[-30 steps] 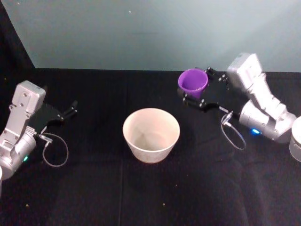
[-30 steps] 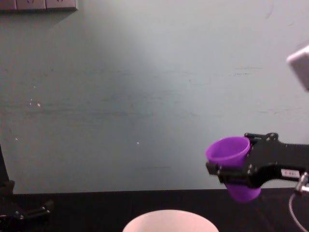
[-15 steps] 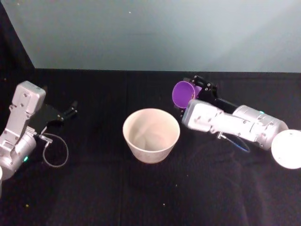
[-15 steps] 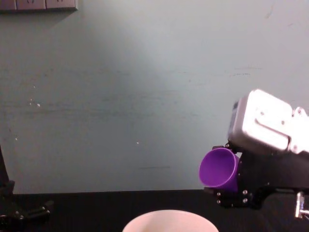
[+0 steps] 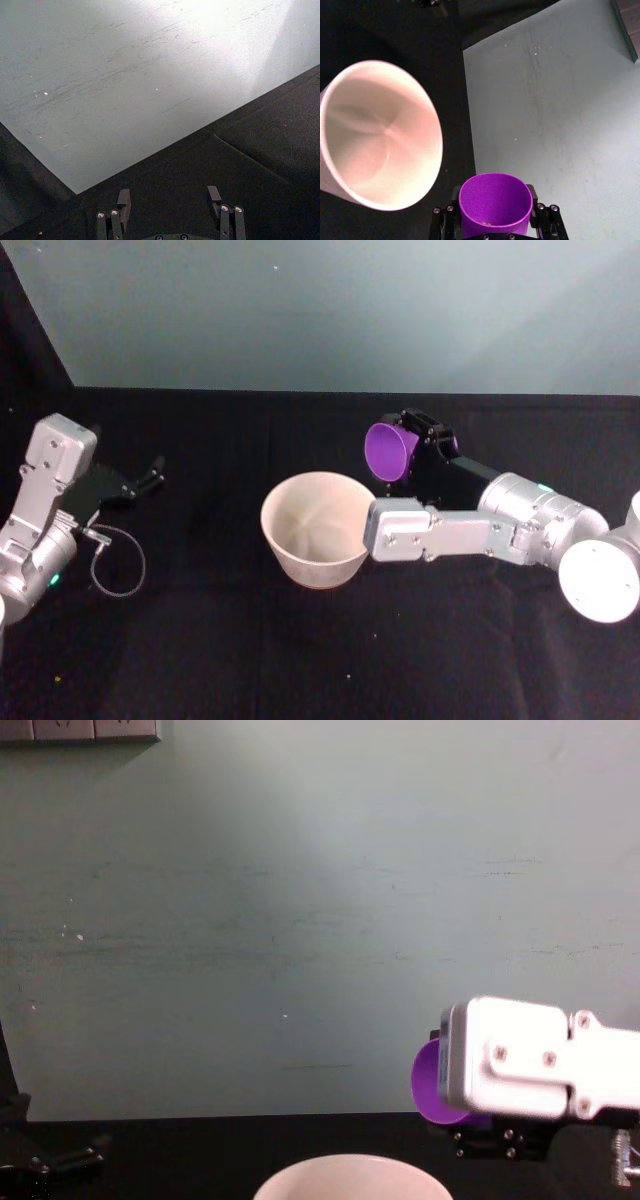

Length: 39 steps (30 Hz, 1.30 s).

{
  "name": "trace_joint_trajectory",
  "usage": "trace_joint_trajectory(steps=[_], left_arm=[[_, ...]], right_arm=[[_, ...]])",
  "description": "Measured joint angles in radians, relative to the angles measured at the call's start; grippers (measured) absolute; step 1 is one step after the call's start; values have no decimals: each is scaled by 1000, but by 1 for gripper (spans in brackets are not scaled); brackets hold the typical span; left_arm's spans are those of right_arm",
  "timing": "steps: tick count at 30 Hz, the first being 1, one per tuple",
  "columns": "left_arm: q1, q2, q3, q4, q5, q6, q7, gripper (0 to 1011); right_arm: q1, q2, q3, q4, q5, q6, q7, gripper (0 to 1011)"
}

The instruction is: Pick up the cup and pour the mung beans from the cup into the bowl.

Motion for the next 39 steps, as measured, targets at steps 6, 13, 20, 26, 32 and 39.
trace_joint_trajectory(steps=[6,13,20,26,32,39], left_arm=[[0,0,0,0,0,0,0,1000],[0,0,0,0,0,0,0,1000],[0,0,0,0,0,0,0,1000],[0,0,0,0,0,0,0,1000],[0,0,0,0,0,0,0,1000],[0,0,0,0,0,0,0,1000]], right_arm=[[4,4,-25,-12,-89,6,-11,743],[10,4,-61,-23,-208,21,-18,743],[17,0,-95,-30,-327,43,-18,743],[22,-7,-111,-30,-390,46,-11,743],[25,-12,-120,-23,-435,41,-10,743],[33,-17,-138,-18,-515,47,-7,743]])
